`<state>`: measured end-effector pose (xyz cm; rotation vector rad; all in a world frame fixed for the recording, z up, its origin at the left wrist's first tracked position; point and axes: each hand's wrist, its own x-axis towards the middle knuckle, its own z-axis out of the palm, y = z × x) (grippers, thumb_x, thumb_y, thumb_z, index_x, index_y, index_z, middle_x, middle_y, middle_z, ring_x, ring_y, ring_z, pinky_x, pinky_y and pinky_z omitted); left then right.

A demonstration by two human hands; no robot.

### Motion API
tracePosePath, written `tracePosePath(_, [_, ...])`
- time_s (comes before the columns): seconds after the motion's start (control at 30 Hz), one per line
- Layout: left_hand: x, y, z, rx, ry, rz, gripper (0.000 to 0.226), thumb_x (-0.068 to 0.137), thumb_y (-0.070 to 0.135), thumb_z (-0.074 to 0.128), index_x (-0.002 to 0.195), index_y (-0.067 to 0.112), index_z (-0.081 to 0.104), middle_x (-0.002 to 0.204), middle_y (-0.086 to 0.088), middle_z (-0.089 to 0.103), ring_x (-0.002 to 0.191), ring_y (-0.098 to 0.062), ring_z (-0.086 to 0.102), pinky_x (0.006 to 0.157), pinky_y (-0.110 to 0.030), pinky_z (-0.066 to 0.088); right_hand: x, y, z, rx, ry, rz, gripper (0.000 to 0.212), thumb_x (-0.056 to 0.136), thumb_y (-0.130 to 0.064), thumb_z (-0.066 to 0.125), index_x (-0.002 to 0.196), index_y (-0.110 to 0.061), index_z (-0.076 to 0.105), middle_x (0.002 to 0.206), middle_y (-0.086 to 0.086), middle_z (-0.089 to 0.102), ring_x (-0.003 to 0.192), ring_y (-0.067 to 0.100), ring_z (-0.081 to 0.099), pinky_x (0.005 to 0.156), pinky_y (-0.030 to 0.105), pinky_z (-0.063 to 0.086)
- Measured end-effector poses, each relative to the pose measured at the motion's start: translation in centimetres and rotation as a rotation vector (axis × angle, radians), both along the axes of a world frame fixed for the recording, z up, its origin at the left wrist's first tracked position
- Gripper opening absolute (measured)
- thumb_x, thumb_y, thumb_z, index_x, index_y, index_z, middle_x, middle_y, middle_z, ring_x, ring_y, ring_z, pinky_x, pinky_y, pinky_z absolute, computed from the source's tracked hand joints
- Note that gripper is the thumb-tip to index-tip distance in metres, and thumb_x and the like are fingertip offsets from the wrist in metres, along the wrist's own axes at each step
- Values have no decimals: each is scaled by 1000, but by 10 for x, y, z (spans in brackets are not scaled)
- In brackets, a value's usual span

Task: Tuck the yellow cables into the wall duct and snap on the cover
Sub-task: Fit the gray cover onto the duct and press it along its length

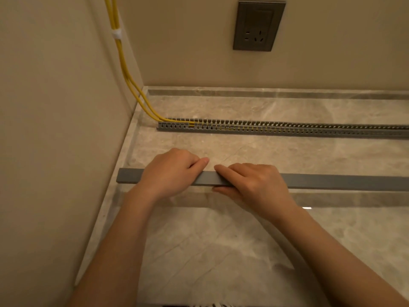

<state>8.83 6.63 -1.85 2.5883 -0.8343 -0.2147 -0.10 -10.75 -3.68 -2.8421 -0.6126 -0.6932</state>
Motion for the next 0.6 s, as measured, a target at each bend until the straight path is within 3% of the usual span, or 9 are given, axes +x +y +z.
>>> tracePosePath(0.13, [5, 2, 7, -113, -65, 2, 58, 90, 52, 36, 41, 20, 36, 38, 4, 37, 39, -9, 39, 45, -29, 24, 14, -15, 12, -75, -34, 77, 38, 90, -41, 52, 98, -8, 69, 67, 5, 68, 50, 23, 62, 37, 33, 47])
tracePosePath(0.27, [13, 5, 15, -151, -293, -11, 54, 89, 59, 30, 46, 28, 41, 42, 9, 42, 42, -5, 40, 44, -22, 23, 30, -30, 26, -93, -49, 84, 38, 91, -41, 51, 100, -9, 69, 70, 6, 69, 54, 25, 64, 38, 35, 48])
tracePosePath(0.37, [24, 3, 18, -186, -373, -118, 51, 72, 70, 47, 73, 23, 65, 66, 8, 62, 62, -10, 55, 53, -26, 40, 45, -43, 35, -123, -64, 81, 37, 90, -40, 52, 102, -9, 69, 71, 7, 69, 54, 26, 64, 38, 35, 49])
tracePosePath(0.43, [34, -1, 17, -204, -381, -177, 51, 70, 61, 58, 89, 15, 68, 80, 0, 68, 75, -17, 61, 60, -31, 45, 56, -51, 40, -140, -48, 82, 38, 90, -40, 50, 103, -9, 68, 69, 8, 68, 52, 27, 62, 38, 35, 48])
tracePosePath(0.5, [45, -9, 16, -206, -383, -186, 41, 72, 49, 68, 95, 14, 68, 83, -2, 68, 78, -21, 61, 61, -33, 46, 68, -59, 43, -152, -28, 73, 41, 91, -42, 46, 103, -9, 67, 69, 8, 68, 50, 27, 60, 39, 35, 48])
tracePosePath(0.6, [63, -22, 16, -206, -399, -164, 36, 74, 49, 68, 95, 19, 67, 81, 0, 66, 75, -18, 58, 59, -32, 45, 84, -71, 43, -129, 19, 43, 42, 92, -44, 46, 106, -11, 66, 72, 10, 67, 52, 28, 59, 44, 37, 49])
